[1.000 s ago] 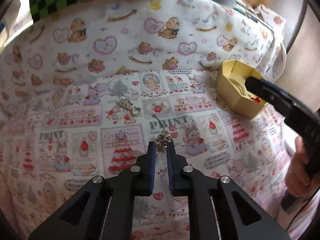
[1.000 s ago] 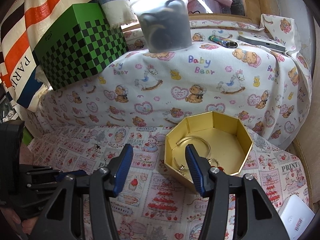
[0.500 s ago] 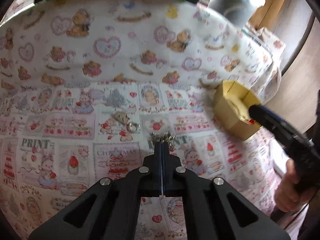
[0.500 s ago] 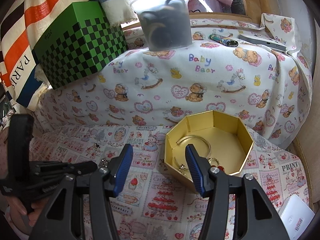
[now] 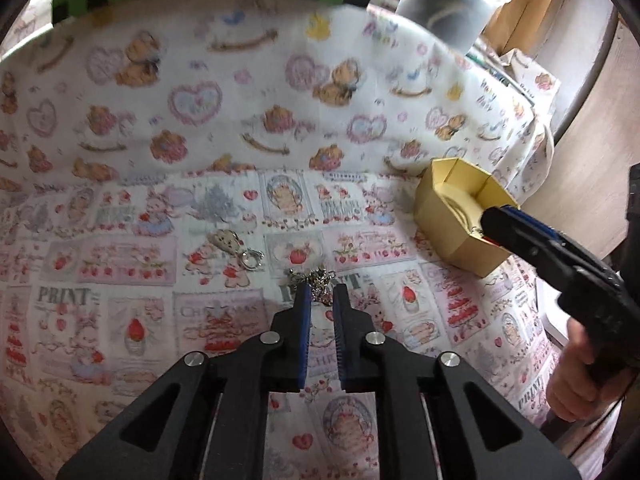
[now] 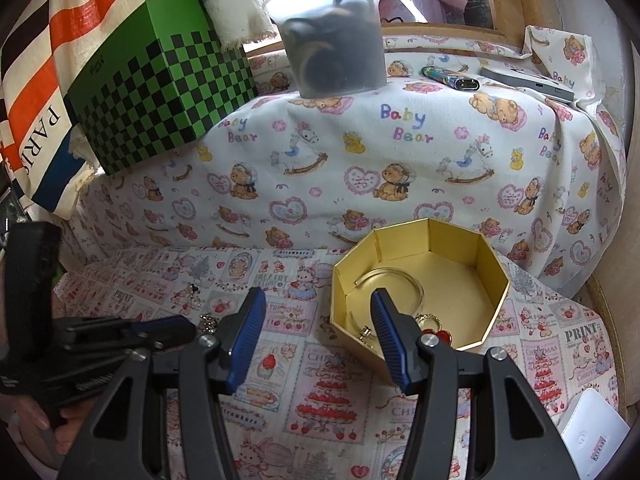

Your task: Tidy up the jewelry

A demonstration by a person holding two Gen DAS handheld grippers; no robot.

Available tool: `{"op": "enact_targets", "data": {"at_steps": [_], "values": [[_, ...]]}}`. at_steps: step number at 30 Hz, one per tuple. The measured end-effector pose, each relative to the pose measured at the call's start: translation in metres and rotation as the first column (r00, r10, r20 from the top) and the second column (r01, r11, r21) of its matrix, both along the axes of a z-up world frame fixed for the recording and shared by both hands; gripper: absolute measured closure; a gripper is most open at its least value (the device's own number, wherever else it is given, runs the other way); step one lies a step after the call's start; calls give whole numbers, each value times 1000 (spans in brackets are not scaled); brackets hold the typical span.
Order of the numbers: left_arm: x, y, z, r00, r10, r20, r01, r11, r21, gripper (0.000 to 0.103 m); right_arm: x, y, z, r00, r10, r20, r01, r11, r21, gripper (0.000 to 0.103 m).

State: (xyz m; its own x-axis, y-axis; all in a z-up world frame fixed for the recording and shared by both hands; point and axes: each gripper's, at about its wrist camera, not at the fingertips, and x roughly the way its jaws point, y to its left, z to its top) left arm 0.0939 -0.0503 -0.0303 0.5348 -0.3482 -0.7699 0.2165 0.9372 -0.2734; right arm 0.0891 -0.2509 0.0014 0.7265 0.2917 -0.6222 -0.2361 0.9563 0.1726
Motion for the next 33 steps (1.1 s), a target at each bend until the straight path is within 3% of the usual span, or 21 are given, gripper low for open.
{"op": "enact_targets", "data": {"at_steps": [7,9,12,16,24,26,28,30,33], "values": [[4,-6,-7,1000,9,17,-9,999,38,93,0,-1,0,1000,-2,-2,2,1000,4,51],[8,-10,-9,1000,2,22,-2,999,38,100,0,0,0,1000,-2,-3,2,1000,4,51],[9,-11,-7,999,-8,38,7,999,33,101,0,-1,0,1000,-4,-3,4,1000,5,51],[4,-5,9,997,-14,72,17,999,-47,101,0,-2,0,1000,-9,-2,9,1000,9,51],[-25,2,44,982,-50,180,75,988,-134,101,-2,-1,0,1000,-9,-2,10,1000,6,51],[-27,-1,46,978,-39,205,56,995,-77,101,-1,-1,0,1000,-7,-3,7,1000,7,51],[-19,-1,35,987,21,162,-15,999,-40,101,-1,-1,-1,1000,-10,-5,10,1000,5,51],[-11,7,26,995,17,98,-5,993,-122,101,0,-1,-1,1000,-9,-9,9,1000,6,51],[-18,13,36,991,13,133,9,986,-165,101,-1,-1,0,1000,-6,-4,6,1000,9,51]]}}
